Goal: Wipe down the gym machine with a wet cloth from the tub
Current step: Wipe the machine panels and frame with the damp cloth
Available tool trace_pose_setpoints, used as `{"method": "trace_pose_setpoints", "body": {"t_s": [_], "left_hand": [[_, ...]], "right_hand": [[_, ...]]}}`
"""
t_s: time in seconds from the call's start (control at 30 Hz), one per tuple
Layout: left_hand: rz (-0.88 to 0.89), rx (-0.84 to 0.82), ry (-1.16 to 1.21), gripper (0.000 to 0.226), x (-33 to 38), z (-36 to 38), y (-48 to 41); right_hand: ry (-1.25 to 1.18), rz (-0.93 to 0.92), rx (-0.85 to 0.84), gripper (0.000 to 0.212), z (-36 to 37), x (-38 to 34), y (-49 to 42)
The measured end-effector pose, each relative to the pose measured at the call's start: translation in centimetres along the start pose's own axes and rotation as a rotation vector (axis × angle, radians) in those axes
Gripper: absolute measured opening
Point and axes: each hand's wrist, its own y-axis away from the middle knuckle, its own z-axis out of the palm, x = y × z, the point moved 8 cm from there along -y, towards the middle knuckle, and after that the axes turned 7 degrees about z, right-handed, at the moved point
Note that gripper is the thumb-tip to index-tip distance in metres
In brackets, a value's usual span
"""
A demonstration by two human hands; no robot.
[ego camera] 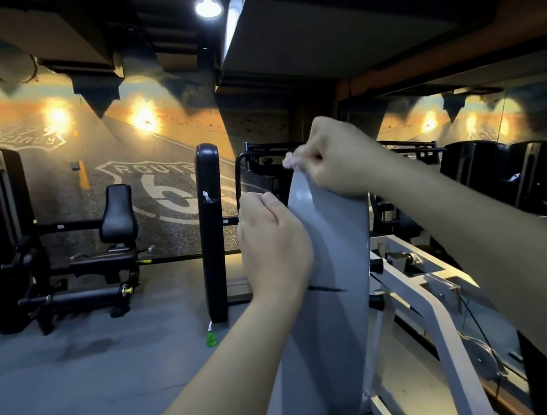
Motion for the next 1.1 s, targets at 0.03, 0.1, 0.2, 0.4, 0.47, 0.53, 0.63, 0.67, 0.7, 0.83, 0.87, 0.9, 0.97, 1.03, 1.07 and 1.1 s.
{"method": "trace_pose_setpoints", "body": {"t_s": [0.03,0.1,0.2,0.4,0.47,0.53,0.63,0.67,0.7,0.83,0.87,0.9,0.97,1.03,1.07,1.1], "left_hand": [[0.005,-0.002,0.003,0.026,0.0,0.0,0.0],[0.012,-0.009,0.012,0.025,0.0,0.0,-0.2],[0.000,-0.011,0.024,0.024,0.0,0.1,-0.4],[-0.045,0.066,0.047,0.026,-0.4,-0.7,0.2],[-0.034,0.107,0.076,0.027,-0.4,-1.1,0.1],[-0.046,0.138,0.119,0.026,-0.5,-1.4,0.2],[-0.067,0.140,0.155,0.023,-1.0,-1.9,0.8],[-0.070,0.134,0.151,0.021,-1.2,-2.1,1.1],[-0.083,0.124,0.142,0.020,-1.5,-2.3,1.5],[-0.180,0.084,0.121,0.018,-2.4,-2.6,2.9],[-0.196,0.067,0.116,0.018,-2.6,-2.5,3.1],[-0.204,0.050,0.107,0.018,-2.7,-2.4,3.2],[-0.203,0.024,0.100,0.017,-2.9,-2.0,3.4],[-0.184,0.023,0.098,0.017,-2.9,-1.8,3.4],[-0.170,0.033,0.093,0.018,-2.8,-1.8,3.3],[-0.159,0.045,0.086,0.018,-2.7,-1.9,3.3]], "right_hand": [[-0.015,-0.060,0.052,0.020,-0.3,-0.6,2.3],[-0.007,-0.190,0.084,0.023,-0.7,-1.6,5.8],[-0.032,-0.068,0.034,0.027,-1.1,-0.3,2.9],[0.049,-0.070,0.152,0.026,-0.4,-0.3,3.5],[0.089,-0.236,0.223,0.023,-0.2,-2.2,7.9],[0.066,-0.332,0.238,0.032,0.7,-3.0,11.6],[0.131,-0.424,0.165,0.040,1.9,-3.4,14.4],[0.137,-0.431,0.146,0.038,1.6,-3.2,14.1],[0.134,-0.407,0.152,0.032,0.8,-2.9,13.2],[0.140,-0.140,0.260,0.027,-2.2,-1.3,7.7],[0.151,-0.119,0.271,0.024,-2.0,-1.4,7.8],[0.175,-0.141,0.265,0.021,-1.3,-2.0,8.9],[0.163,-0.282,0.217,0.025,0.6,-3.1,13.1],[0.120,-0.408,0.122,0.037,1.9,-3.7,16.8],[0.125,-0.449,0.110,0.041,1.8,-3.4,17.3],[0.137,-0.449,0.116,0.040,1.2,-2.9,16.6]]}}
